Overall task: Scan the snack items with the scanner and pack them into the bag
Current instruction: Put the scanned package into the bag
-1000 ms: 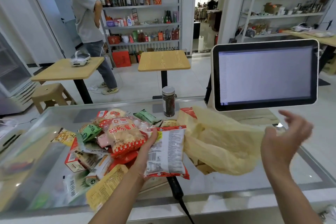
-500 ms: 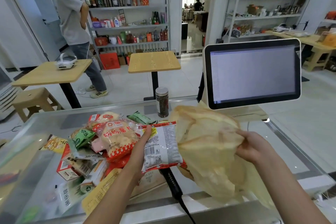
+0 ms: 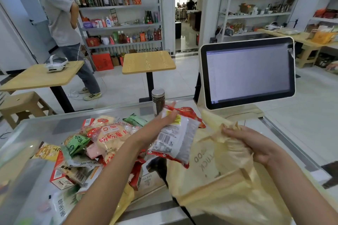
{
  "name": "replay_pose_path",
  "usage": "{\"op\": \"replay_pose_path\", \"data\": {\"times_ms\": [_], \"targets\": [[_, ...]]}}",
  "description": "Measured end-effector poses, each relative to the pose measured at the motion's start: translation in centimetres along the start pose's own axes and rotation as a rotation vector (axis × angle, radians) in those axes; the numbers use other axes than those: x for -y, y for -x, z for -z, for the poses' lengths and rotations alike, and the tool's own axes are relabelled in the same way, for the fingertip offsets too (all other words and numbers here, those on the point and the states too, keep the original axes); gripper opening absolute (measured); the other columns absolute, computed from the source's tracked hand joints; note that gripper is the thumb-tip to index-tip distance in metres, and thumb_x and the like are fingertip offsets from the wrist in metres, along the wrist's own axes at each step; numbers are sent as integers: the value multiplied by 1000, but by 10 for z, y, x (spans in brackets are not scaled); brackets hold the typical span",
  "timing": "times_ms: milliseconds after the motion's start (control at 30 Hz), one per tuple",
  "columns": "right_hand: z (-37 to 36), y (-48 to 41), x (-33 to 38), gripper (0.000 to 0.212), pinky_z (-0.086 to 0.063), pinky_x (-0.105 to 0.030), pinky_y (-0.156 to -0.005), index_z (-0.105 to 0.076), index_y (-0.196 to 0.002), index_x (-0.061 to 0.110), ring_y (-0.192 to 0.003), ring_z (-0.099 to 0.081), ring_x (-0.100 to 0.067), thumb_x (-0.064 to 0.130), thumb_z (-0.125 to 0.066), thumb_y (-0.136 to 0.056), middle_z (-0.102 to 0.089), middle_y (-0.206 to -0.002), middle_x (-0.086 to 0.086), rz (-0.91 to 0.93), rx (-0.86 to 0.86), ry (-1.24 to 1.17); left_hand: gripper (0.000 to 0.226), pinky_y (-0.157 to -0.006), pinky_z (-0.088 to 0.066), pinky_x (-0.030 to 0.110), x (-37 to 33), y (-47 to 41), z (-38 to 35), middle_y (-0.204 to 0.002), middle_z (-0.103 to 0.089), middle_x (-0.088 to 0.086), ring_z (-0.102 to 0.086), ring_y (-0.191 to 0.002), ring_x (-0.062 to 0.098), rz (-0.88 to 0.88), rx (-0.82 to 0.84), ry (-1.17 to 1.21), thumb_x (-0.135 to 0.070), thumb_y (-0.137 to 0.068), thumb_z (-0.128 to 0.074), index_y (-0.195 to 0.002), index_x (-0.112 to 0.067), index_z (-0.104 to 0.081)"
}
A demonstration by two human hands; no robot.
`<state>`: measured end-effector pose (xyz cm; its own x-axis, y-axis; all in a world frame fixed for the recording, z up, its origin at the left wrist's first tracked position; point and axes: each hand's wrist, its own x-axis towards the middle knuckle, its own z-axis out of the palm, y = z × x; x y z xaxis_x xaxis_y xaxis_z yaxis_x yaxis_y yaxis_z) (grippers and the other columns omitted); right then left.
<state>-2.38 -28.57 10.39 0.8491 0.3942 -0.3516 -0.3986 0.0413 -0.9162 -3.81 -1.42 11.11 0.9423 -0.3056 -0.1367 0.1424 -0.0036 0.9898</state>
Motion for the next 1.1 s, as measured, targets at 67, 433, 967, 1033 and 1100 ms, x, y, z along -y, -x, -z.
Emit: {"op": "replay_pose_path", "data": {"times_ms": [67, 433, 967, 1033, 1100], "targets": [[3, -1, 8, 22, -60, -30, -64, -72, -88, 4, -72, -72, -24, 21, -66, -75, -73, -87, -16, 15, 1, -34, 78, -92, -47, 20, 2, -15, -8, -136, -53, -4, -57, -117, 9, 103, 112, -192, -66, -80, -54, -145, -29, -33], [60, -1, 34, 66, -52, -39, -79, -57, -122, 10, -97, -63, -27, 39, -82, -68, -64, -109, -11, -5, -492, 529, 31, -72, -49, 9, 24, -34, -22, -98, -63, -11, -62, -80, -2, 309, 119, -65, -43, -91, -49, -108, -19, -59], [27, -27, -81, 99, -42, -30, -71, 7, -152, 31, -105, -61, -27, 30, -64, -83, -3, -162, -4, -50, -72, 1776, 49, -65, -58, 30, 27, -38, -7, -90, -74, 9, -72, -78, 20, 62, -380, 200, -51, -89, -51, -105, -7, -64], [28, -34, -84, 102, -46, -33, -85, 10, -152, 32, -116, -56, -25, 41, -64, -82, 1, -162, 3, -38, -94, 1771, 79, -95, -49, 41, 18, -33, -16, -129, -60, 8, -61, -112, 22, 27, -287, 57, -71, -75, -57, -125, -10, -55], [21, -39, -89, 93, -40, -37, -101, -1, -153, 25, -135, -39, -24, 48, -60, -85, -11, -159, 6, -17, -112, 1625, 86, -111, -32, 33, 12, -33, -39, -144, -40, -9, -44, -128, 13, 68, -89, -97, -75, -73, -54, -138, -20, -43]]}}
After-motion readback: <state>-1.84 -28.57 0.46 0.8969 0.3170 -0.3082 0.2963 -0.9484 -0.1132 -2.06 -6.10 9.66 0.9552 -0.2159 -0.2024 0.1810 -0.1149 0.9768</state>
